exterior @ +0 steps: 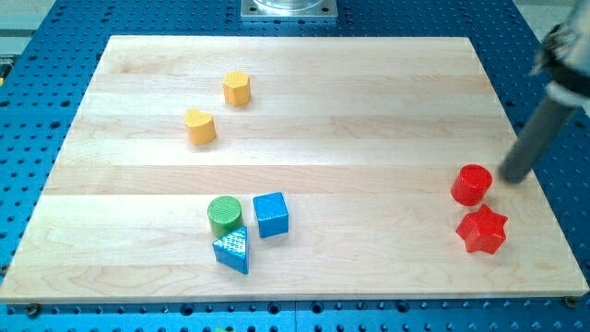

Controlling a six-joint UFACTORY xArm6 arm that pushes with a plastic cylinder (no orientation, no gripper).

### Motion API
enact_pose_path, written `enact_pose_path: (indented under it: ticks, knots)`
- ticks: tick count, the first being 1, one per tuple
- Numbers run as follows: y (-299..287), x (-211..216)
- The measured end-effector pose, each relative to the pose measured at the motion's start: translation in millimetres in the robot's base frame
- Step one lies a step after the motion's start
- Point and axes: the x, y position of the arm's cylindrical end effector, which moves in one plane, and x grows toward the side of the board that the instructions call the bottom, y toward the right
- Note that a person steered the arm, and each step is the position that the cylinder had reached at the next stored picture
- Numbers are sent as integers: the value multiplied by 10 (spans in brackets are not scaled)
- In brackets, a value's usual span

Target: Push the red circle close to the cube

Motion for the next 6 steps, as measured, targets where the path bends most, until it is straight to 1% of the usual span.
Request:
enact_pose_path:
  ticks: [1, 2, 3, 4, 5, 6]
  knots:
    - [-1651, 88]
    - [-1321, 26]
    - [-302, -3]
    - [-844, 292]
    - [-1596, 483]
    - [-1618, 467]
